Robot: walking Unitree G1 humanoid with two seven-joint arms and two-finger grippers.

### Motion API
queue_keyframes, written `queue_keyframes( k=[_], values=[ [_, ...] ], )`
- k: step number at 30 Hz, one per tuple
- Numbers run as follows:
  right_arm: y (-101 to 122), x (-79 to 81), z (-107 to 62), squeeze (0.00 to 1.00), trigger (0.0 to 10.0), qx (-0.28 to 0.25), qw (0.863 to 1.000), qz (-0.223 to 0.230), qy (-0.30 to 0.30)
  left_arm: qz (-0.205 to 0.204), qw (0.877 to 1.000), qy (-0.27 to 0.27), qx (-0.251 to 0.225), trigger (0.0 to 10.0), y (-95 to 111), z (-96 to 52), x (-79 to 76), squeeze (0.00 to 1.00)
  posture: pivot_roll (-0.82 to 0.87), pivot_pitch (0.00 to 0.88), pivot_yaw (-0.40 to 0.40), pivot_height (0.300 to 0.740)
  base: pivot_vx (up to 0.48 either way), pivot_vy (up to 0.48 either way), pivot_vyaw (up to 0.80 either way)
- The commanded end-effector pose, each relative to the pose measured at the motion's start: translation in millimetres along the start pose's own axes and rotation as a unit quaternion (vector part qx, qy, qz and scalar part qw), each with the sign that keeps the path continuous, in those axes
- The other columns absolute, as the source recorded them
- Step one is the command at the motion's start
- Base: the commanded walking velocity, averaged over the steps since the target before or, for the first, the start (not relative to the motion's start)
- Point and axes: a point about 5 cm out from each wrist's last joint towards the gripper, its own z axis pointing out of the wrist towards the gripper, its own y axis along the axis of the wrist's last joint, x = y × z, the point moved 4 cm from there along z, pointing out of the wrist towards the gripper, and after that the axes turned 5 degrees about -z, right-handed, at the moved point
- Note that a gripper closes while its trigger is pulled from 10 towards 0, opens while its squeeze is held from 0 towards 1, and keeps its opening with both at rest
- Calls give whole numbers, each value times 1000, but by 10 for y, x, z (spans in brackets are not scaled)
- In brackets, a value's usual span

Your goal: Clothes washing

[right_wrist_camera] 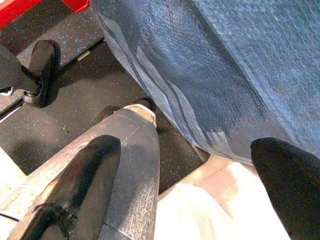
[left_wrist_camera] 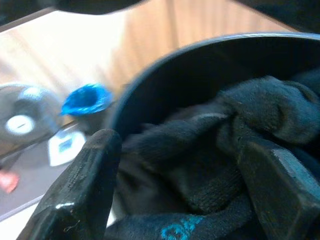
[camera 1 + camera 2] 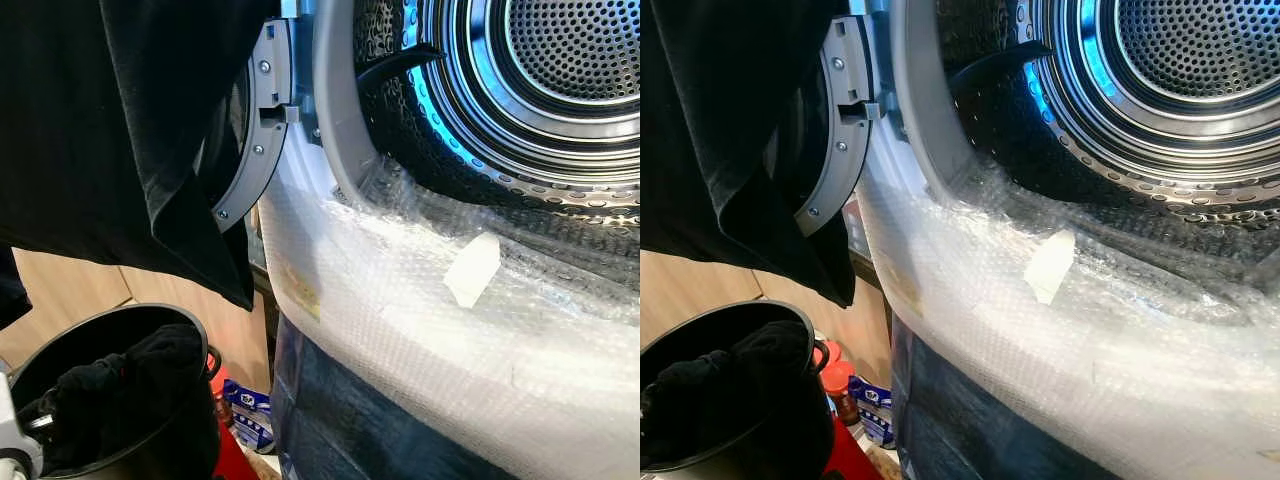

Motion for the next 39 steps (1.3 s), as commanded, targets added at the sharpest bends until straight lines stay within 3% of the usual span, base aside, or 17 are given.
queue_keyframes(
  k=[1,6,8,9,18,24,29,36,39],
  values=[
    [-92,19,-2,0,10000,16,1000,-1,3,3,999,-36,-14,10000,34,-8,-128,0,149,0,-24,740,0,0,0],
    [-84,19,-2,0,10000,15,1000,-1,3,-7,999,-45,-21,10000,33,-12,-151,0,149,0,-24,740,0,0,0],
    [-37,28,2,0,10000,11,1000,-9,6,-6,992,-99,-82,10000,239,-74,-320,0,153,0,-27,740,0,0,0],
    [-31,29,2,0,10000,10,1000,-10,6,-4,990,-107,-89,10000,257,-84,-341,0,153,0,-27,740,0,0,0],
    [11,39,4,0,10000,6,1000,-9,10,28,990,-117,-66,10000,108,-113,-366,0,157,0,-25,740,0,0,0],
    [5,32,3,0,10000,8,1000,-7,10,19,996,-49,-75,10000,138,-91,-109,0,160,0,-25,740,0,0,0],
    [-1,33,3,0,10000,9,1000,-6,10,4,999,6,-49,10000,35,-46,89,0,159,0,-23,740,0,0,0],
    [-1,35,3,0,10000,9,1000,-6,10,3,999,9,-43,10000,12,-40,97,0,157,0,-23,740,0,0,0],
    [12,34,4,0,10000,7,1000,-8,10,0,1000,8,-19,10000,-72,1,67,0,156,0,-25,740,0,0,0]
  ],
)
